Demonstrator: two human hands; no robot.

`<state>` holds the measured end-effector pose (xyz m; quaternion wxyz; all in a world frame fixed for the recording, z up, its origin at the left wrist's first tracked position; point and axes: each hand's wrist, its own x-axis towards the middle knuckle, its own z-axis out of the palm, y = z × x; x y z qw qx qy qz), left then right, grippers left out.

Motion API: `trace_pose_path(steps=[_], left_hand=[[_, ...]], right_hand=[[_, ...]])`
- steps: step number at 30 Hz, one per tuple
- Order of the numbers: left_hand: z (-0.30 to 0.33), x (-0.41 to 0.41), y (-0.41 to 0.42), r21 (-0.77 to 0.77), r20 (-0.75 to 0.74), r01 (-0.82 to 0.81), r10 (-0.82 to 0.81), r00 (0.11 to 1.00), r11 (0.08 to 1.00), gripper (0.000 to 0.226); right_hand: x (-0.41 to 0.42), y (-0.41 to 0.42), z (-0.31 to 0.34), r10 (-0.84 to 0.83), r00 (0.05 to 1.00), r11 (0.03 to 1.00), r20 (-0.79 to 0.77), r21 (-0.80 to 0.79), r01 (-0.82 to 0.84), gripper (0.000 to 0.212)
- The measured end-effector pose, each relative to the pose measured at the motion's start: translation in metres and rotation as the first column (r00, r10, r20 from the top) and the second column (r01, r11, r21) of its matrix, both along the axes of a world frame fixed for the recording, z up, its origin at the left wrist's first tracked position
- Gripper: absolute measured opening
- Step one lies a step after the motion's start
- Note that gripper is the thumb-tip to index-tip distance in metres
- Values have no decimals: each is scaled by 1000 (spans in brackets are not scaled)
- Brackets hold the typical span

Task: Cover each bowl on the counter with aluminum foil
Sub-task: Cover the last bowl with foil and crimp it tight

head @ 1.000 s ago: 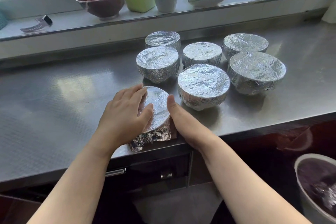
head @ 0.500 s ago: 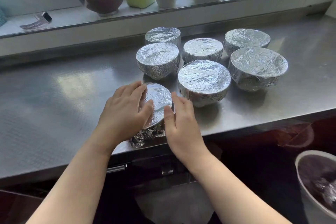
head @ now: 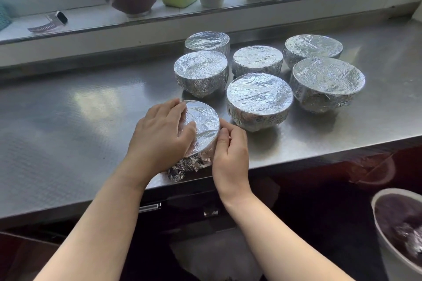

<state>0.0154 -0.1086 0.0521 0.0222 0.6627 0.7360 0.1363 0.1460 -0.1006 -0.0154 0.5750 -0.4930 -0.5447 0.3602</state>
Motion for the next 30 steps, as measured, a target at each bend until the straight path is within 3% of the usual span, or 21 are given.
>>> trace_pose_path(steps=[3,8,12,16,24,30], left_hand=[[0,1,0,0,-7,-7,7,1000,1000,73],[1,2,0,2,-9,-13,13,1000,1000,73],[0,2,1,-5,-16,-20,20,1000,1000,73],[0,3,1,-3,-21,-27,26,999,1000,73],[2,5,0,-8,-18,-45,45,999,999,73],[3,6,-2,-17,-28,-70,69,997,997,60]], right_hand=[[1,1,2,-20,999,999,26,-50,21,15],[4,-1,-1,-98,964,994,246,76,82,19],[2,-3,-11,-267,834,955,483,250,161,27],[3,-4,-16,-357,720,924,595,336,180,15],[3,-12,-22,-362,602,926,711,347,146,43],[15,-12,-29,-228,597,964,769,266,25,40]])
